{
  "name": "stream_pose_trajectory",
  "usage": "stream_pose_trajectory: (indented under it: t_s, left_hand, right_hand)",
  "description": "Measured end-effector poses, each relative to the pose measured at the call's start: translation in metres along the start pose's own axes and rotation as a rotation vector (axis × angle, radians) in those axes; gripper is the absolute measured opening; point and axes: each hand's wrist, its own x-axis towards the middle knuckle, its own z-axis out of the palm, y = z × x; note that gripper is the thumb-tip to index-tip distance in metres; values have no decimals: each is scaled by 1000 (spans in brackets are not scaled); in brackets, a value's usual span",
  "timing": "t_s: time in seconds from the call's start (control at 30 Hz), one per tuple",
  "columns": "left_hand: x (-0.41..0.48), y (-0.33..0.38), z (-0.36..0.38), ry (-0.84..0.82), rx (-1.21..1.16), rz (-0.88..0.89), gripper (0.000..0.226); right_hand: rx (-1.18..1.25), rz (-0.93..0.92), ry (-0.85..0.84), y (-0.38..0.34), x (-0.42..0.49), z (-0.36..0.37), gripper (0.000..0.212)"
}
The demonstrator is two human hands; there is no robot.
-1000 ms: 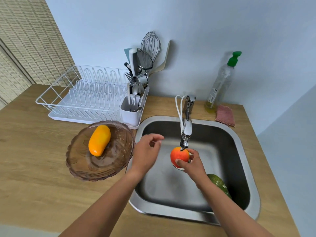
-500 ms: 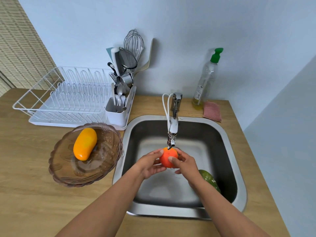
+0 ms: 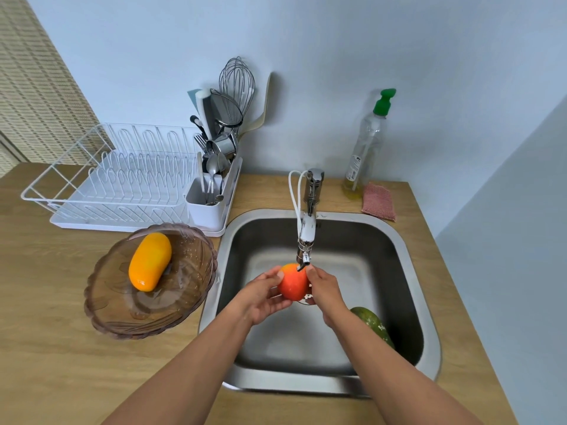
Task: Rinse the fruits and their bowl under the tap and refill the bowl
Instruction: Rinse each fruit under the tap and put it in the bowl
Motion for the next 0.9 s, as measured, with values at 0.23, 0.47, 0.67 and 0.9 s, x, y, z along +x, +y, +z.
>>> stream_pose_trajectory:
  t_s: [0.23, 0.47, 0.67, 0.9]
  left_hand:
    - [-2, 1, -11, 58, -143, 40, 36]
    - [-5, 2, -5, 63, 8, -70, 36]
    - [-2, 3, 0, -38, 5, 11, 53]
    - [-6, 1, 3, -93, 129, 11, 49]
  right_hand:
    - [-77, -76, -205, 1, -5, 11, 15]
    - [-101, -140, -114, -2, 0, 1, 12]
    - [-110, -43, -33, -4, 5, -6, 23]
    - [-124, -105, 49, 0, 5, -11, 18]
